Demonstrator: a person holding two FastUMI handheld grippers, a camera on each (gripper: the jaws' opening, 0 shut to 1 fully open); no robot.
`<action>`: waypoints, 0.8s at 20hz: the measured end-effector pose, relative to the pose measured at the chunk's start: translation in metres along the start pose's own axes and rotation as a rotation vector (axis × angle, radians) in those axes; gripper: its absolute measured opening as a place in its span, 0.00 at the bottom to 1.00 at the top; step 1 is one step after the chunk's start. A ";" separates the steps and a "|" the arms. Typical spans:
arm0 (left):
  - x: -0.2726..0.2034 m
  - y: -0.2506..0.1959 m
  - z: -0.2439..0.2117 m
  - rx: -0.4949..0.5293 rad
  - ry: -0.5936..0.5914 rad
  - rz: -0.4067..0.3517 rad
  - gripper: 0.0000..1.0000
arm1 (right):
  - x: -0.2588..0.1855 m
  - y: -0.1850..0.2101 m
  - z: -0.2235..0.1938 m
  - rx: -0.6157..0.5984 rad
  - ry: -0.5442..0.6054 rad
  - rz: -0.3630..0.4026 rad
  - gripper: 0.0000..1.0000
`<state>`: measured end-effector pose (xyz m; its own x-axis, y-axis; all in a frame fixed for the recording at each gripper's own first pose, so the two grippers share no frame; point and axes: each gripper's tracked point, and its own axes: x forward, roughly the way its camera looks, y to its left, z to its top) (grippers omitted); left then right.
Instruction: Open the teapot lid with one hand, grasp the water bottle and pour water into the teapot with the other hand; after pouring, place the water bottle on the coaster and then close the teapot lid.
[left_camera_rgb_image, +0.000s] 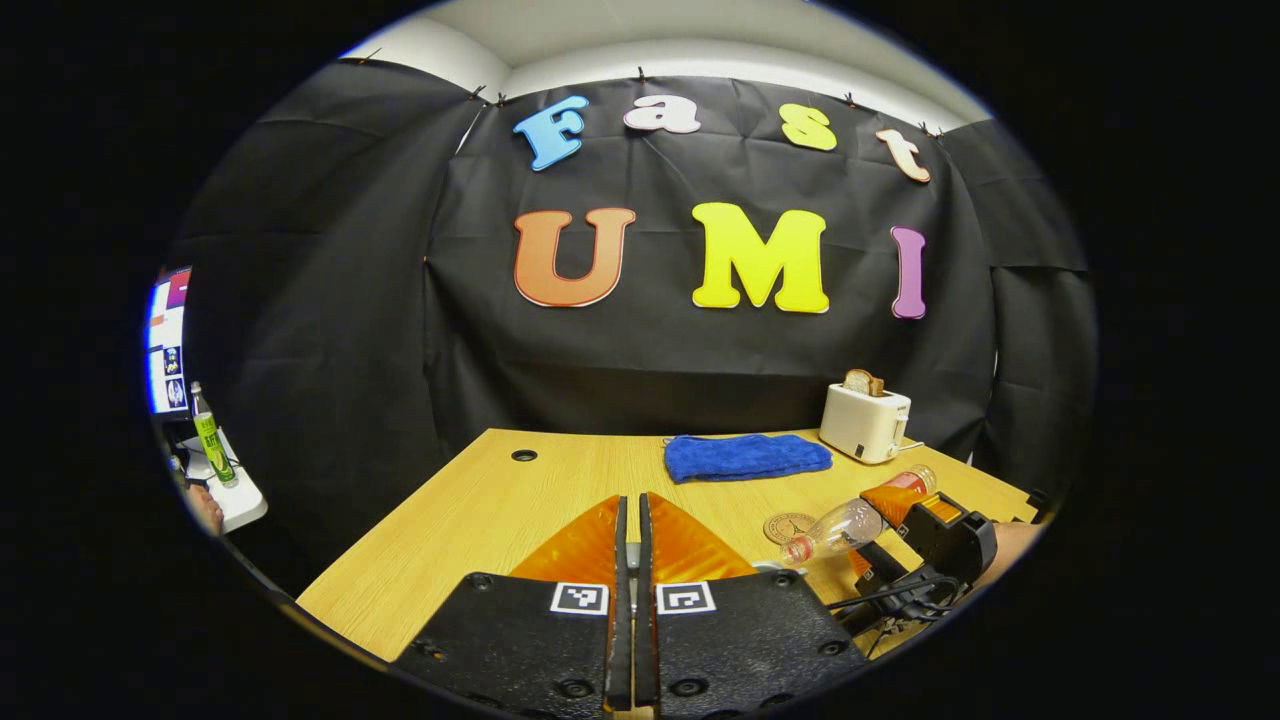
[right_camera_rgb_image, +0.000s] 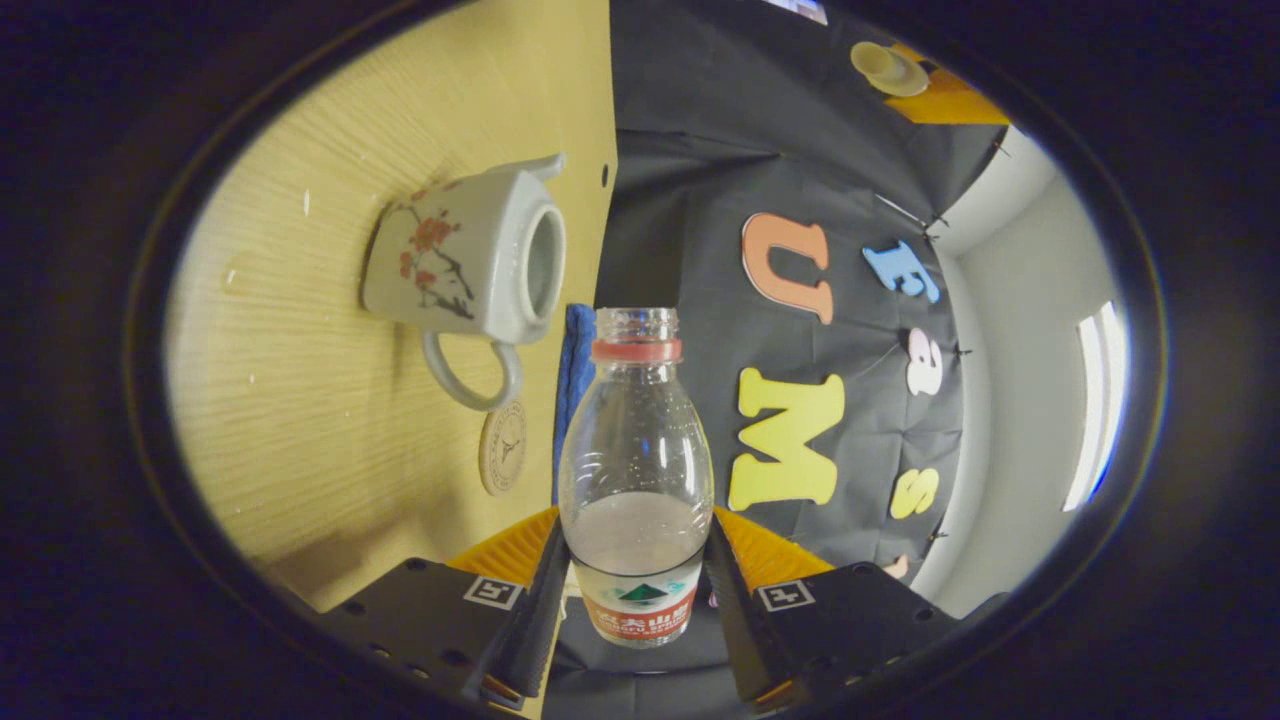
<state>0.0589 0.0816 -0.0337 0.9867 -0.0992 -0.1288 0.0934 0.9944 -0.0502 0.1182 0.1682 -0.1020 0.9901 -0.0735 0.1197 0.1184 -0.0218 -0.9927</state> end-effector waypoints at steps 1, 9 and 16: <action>0.000 0.001 0.000 0.001 0.000 -0.002 0.04 | -0.002 -0.001 0.001 -0.022 -0.007 -0.010 0.71; 0.001 0.000 -0.006 0.022 0.025 -0.005 0.04 | -0.005 -0.011 0.013 -0.174 -0.046 -0.095 0.70; 0.000 -0.004 -0.008 0.053 0.032 -0.018 0.04 | -0.002 -0.023 0.014 -0.273 -0.057 -0.154 0.70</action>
<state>0.0573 0.0769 -0.0415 0.9800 -0.1178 -0.1604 0.1192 0.9929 -0.0006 0.1144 0.1827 -0.0793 0.9657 0.0075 0.2594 0.2499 -0.2955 -0.9221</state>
